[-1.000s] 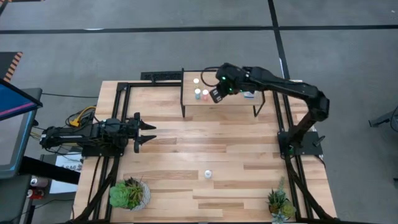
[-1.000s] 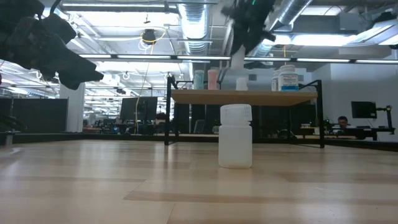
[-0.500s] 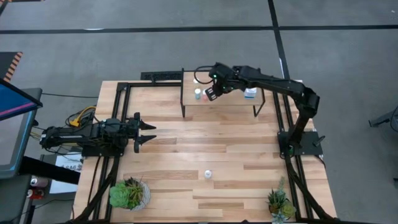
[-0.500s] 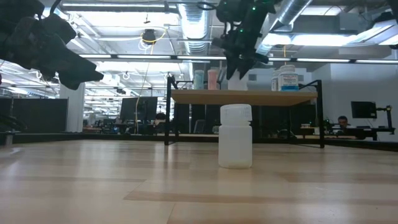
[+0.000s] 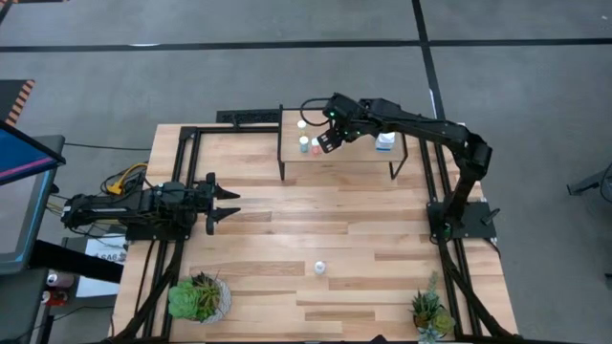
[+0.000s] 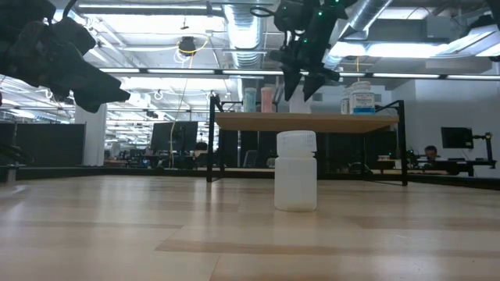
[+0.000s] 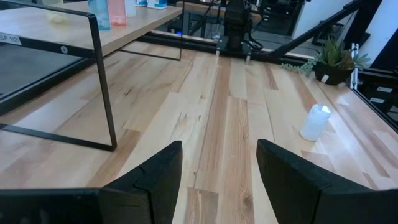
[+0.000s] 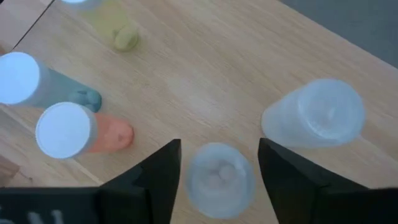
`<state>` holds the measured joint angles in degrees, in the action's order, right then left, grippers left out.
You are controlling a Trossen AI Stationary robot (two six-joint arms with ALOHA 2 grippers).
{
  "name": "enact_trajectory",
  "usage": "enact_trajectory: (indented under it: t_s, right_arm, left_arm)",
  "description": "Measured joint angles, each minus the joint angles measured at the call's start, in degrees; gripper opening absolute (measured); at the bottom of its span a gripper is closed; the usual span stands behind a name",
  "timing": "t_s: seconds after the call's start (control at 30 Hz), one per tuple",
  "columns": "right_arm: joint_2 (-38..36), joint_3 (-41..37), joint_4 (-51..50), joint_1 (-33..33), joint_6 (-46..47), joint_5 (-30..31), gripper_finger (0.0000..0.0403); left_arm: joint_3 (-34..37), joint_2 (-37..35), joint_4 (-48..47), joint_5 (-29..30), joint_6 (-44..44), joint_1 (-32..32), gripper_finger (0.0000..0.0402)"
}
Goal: Pick and place medicine bottles onto shelf by color
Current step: Put the top transparent pill bottle on the shelf, then put the transparent pill bottle on the shelf
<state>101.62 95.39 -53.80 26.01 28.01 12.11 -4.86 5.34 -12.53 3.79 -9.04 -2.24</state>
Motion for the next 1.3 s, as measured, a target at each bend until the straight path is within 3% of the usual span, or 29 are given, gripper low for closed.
enact_trajectory:
  t_s: [0.23,0.53,0.83,1.07,1.3]
  right_arm:
    - [-1.2,0.0,0.0,0.0,0.0,-0.1,0.0254]
    - [-13.2,0.0,-1.7,-4.1,3.5,-0.2,0.0255]
    - [-19.3,0.0,-4.5,-25.6,4.6,0.0,0.0256]
    - [-13.2,0.0,-2.9,-42.0,4.6,2.8,0.0256]
    - [-4.3,0.0,-3.4,-51.7,4.5,2.8,0.0256]
  left_arm:
    - [0.0,0.0,0.0,0.0,0.0,0.0,0.0195]
    - [0.0,0.0,0.0,0.0,0.0,0.0,0.0195]
    - [0.0,0.0,0.0,0.0,0.0,0.0,0.0195]
    - [0.0,0.0,0.0,0.0,0.0,0.0,0.0195]
    - [0.0,0.0,0.0,0.0,0.0,0.0,0.0195]
